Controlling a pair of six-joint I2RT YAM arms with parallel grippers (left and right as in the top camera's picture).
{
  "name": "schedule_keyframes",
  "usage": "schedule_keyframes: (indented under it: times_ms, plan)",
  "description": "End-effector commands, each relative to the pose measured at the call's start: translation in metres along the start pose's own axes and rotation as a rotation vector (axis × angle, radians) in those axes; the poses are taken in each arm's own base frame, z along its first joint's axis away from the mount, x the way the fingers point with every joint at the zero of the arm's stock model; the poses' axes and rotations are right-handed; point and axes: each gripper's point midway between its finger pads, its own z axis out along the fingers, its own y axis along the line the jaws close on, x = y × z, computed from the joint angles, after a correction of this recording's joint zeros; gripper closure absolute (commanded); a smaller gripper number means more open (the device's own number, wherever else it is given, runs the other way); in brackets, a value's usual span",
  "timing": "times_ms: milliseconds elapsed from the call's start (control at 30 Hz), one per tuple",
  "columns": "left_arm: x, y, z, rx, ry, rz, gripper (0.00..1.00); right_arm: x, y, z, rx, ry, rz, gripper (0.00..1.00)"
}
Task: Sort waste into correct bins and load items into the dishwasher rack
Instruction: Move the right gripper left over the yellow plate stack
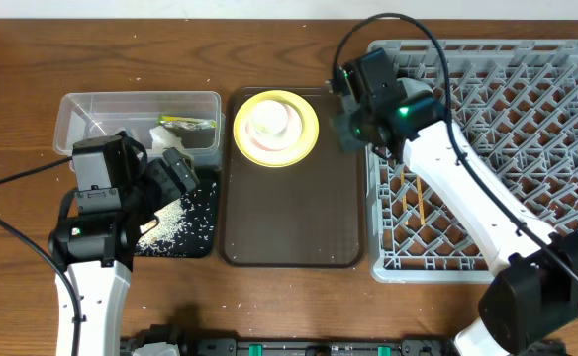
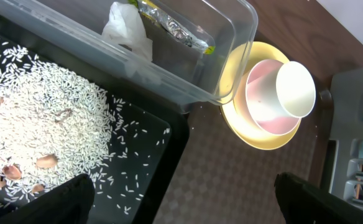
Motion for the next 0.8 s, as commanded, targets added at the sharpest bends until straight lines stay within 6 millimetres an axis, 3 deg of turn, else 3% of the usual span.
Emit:
schedule_keyframes:
  times_ms: [0, 300, 500, 767]
  plan:
    - [-0.008, -0.003, -0.005, 0.006, -0.021, 0.014, 0.04, -0.018, 0.034, -0.004, -0.128, -0.071, -0.105, 0.71]
    - [-0.008, -0.003, -0.005, 0.005, -0.021, 0.014, 0.04, -0.052, 0.082, 0.001, -0.179, -0.241, -0.318, 0.71]
    - [-0.008, -0.003, -0.005, 0.005, -0.021, 0.014, 0.04, -0.043, 0.116, 0.04, -0.211, -0.229, -0.448, 0.63]
    - [-0.008, -0.003, -0.005, 0.005, -0.021, 0.014, 0.04, -0.024, 0.135, 0.085, -0.231, -0.18, -0.494, 0.6]
